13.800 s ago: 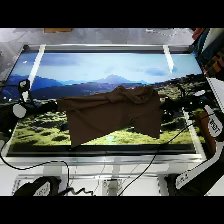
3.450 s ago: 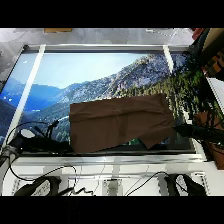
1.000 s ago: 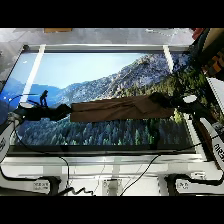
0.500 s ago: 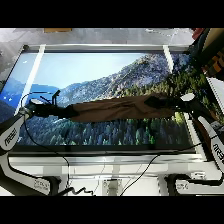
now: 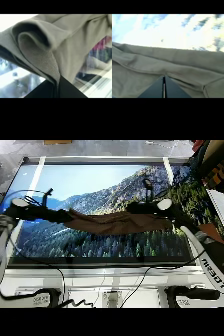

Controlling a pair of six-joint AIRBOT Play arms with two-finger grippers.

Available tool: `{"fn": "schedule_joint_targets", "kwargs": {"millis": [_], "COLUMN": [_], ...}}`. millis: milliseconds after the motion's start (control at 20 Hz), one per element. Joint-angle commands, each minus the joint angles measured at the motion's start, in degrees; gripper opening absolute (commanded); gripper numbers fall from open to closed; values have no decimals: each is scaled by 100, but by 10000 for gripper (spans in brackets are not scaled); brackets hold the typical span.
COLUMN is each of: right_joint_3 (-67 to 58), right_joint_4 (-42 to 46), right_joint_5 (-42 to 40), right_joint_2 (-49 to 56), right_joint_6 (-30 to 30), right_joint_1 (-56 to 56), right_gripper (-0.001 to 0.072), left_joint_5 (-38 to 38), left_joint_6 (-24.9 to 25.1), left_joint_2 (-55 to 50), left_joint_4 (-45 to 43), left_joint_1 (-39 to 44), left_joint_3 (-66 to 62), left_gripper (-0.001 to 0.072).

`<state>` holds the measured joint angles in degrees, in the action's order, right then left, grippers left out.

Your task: Fold the clothes and pants, and hang the long-sleeved shirts on hangers.

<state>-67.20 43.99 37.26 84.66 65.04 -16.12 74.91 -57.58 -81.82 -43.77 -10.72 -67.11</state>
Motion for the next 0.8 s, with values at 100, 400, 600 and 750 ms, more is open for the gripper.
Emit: {"fn": "schedule_joint_targets", "kwargs": {"millis": [100, 400, 600, 750], "right_joint_3": [-420, -1825, -2468, -2686], "right_joint_4": [138, 136, 404, 1158], "right_joint_5": [-518, -422, -409, 166], "right_joint_2": [835, 2179, 2459, 2382], "right_joint_6": [1556, 2151, 2260, 2256], "right_joint_1": [-1475, -3034, -3228, -2846], "right_gripper": [10, 10, 11, 12], "left_joint_5": [-28, -581, -892, -914], "left_joint_6": [-396, -306, -203, -229], "left_joint_2": [1582, 2391, 2472, 2312], "left_joint_4": [-595, -595, -678, -568], "left_joint_1": [-48, -81, -116, 13], "left_joint_3": [-46, -46, -44, -33], "left_gripper": [8, 9, 10, 10]}}
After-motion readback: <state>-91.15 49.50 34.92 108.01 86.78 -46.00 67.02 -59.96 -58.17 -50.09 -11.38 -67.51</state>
